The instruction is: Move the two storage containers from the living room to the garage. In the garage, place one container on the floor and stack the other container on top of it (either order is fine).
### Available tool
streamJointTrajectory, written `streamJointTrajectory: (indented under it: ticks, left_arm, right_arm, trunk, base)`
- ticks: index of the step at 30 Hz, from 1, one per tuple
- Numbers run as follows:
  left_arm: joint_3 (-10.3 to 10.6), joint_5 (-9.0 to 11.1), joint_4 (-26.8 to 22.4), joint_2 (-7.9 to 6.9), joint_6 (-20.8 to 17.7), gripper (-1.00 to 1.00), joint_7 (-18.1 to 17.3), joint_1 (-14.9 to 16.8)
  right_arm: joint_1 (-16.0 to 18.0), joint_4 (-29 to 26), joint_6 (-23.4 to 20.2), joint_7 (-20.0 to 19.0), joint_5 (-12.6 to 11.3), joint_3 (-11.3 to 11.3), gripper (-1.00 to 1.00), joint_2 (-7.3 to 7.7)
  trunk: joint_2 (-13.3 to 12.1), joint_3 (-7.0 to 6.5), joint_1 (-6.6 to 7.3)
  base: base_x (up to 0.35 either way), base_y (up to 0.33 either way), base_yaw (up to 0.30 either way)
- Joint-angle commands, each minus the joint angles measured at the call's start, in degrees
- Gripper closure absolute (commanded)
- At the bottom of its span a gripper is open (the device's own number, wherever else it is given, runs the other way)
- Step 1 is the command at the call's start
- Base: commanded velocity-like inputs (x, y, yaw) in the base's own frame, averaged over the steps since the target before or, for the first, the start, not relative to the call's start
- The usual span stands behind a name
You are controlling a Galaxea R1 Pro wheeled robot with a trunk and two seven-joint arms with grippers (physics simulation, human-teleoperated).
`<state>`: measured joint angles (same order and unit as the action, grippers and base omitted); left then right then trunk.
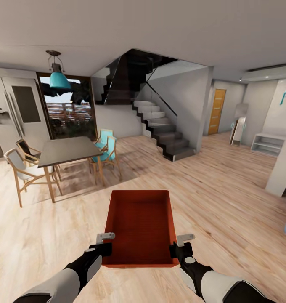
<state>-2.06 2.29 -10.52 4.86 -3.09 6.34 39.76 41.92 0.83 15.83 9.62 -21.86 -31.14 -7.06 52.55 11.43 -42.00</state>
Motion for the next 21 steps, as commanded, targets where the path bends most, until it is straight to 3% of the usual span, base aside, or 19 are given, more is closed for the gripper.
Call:
streamJointTrajectory:
  ticks: [1, 9, 21]
  left_arm:
    - [0.6, 0.2, -0.1, 0.07, -0.3, 1.0, 0.5, 0.0]
    - [0.6, 0.2, -0.1, 0.07, -0.3, 1.0, 0.5, 0.0]
    - [0.6, 0.2, -0.1, 0.07, -0.3, 1.0, 0.4, 0.0]
  right_arm:
    - [0.1, -0.7, 0.2, 0.3, -0.4, 0.8, 1.0, -0.15]
    - [0.1, -0.7, 0.2, 0.3, -0.4, 0.8, 1.0, -0.15]
    - [0.1, -0.7, 0.2, 0.4, -0.4, 0.8, 1.0, -0.15]
  trunk:
    - [0.1, 0.08, -0.04]
    - [0.1, 0.08, -0.04]
    - [0.1, 0.08, -0.04]
  base:
    - [0.321, 0.0, -0.275]
    - [0.321, 0.0, -0.261]
    - [0.321, 0.0, -0.024]
